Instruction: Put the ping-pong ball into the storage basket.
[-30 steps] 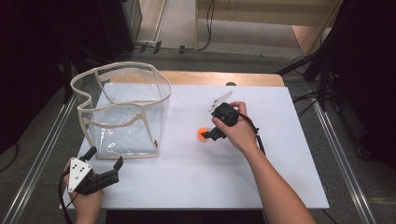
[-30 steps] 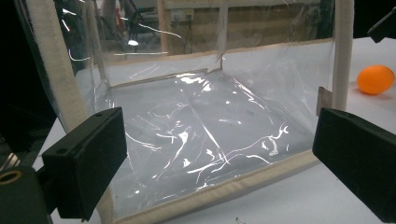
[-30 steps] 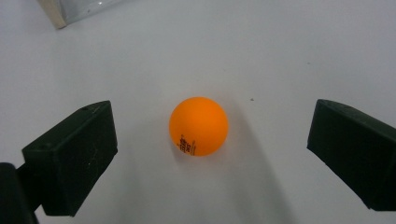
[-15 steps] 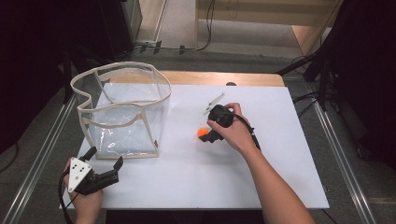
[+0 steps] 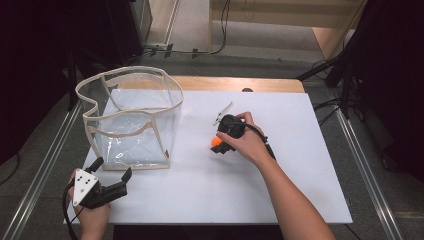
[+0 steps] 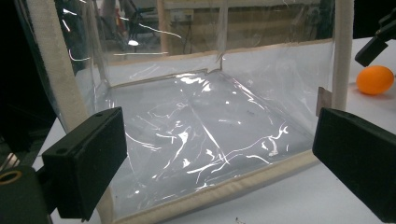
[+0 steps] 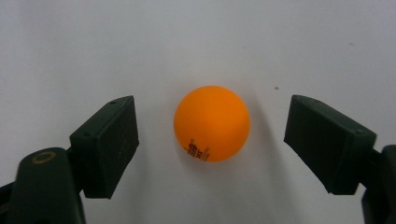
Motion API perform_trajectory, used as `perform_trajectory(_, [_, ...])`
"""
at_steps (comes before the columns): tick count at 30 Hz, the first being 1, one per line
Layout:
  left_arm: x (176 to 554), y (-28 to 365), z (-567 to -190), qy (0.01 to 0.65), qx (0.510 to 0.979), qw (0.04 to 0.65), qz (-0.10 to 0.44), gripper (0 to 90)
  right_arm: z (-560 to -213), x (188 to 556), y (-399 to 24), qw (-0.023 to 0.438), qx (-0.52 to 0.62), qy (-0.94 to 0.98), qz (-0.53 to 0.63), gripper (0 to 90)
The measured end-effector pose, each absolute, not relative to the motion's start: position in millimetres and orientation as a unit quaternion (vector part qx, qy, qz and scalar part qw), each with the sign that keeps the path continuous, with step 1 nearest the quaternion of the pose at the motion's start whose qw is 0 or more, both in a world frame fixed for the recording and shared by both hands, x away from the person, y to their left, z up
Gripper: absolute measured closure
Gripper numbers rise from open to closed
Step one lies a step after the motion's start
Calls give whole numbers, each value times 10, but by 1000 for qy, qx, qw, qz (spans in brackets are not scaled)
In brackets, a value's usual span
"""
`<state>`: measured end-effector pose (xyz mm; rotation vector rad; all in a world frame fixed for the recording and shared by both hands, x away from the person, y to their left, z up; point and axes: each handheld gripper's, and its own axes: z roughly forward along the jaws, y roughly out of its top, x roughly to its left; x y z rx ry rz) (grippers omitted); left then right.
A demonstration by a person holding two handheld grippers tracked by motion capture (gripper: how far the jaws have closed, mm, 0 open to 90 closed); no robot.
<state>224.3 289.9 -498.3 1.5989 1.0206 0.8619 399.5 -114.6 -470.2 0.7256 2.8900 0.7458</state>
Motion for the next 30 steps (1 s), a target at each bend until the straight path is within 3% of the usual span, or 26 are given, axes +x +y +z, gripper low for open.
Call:
perform_trajectory(10, [2244, 2902, -4983, 423, 662, 506, 356, 36, -4761, 4008, -1054, 38, 235, 948, 212, 161])
perform_trajectory(17, [2244, 2902, -4983, 423, 662, 506, 356, 36, -4788, 4026, -1028, 35, 251, 948, 193, 308])
perform_trajectory(30, [2243, 2902, -4983, 423, 662, 506, 356, 36, -4835, 4045, -1001, 34, 248, 950, 185, 373])
